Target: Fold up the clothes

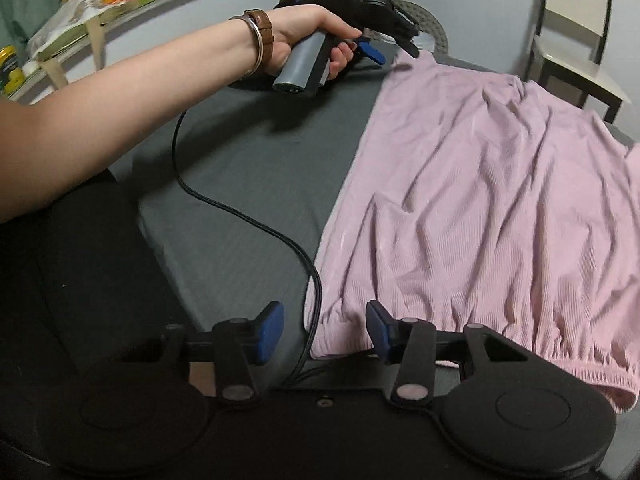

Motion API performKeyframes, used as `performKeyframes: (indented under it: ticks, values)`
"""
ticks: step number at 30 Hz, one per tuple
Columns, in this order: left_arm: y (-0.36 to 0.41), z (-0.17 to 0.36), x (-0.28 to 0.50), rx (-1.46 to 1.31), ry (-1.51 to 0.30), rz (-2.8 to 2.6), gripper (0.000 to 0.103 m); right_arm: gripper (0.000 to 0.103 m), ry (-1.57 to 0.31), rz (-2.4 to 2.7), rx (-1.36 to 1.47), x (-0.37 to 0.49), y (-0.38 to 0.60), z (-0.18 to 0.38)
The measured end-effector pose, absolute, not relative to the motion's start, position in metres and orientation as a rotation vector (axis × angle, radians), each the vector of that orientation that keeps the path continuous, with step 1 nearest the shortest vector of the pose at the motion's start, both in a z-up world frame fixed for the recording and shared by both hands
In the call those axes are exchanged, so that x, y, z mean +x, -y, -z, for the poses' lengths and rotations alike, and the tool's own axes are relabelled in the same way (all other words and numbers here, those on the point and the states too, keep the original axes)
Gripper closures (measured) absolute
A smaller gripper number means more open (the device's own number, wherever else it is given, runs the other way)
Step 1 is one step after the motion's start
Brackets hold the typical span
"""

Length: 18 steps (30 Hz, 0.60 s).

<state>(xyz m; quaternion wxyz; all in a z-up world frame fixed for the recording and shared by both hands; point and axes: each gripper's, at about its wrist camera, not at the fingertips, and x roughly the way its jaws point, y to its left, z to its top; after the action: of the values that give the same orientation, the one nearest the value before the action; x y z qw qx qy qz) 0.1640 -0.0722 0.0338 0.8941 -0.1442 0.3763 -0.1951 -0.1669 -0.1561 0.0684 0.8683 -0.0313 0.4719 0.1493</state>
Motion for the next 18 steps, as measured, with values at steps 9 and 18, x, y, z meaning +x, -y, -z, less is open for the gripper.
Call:
performKeyframes:
  ticks: [9, 18]
  values:
    - [0.064, -0.019, 0.168, -0.337, -0.777, 0.396, 0.08, 0.066, -0.991, -0.289, -0.056, -0.17, 0.15, -0.064]
    - [0.057, -0.016, 0.165, -0.378, -0.754, 0.375, 0.102, 0.096, -0.993, -0.26, -0.088, -0.169, 0.15, -0.049]
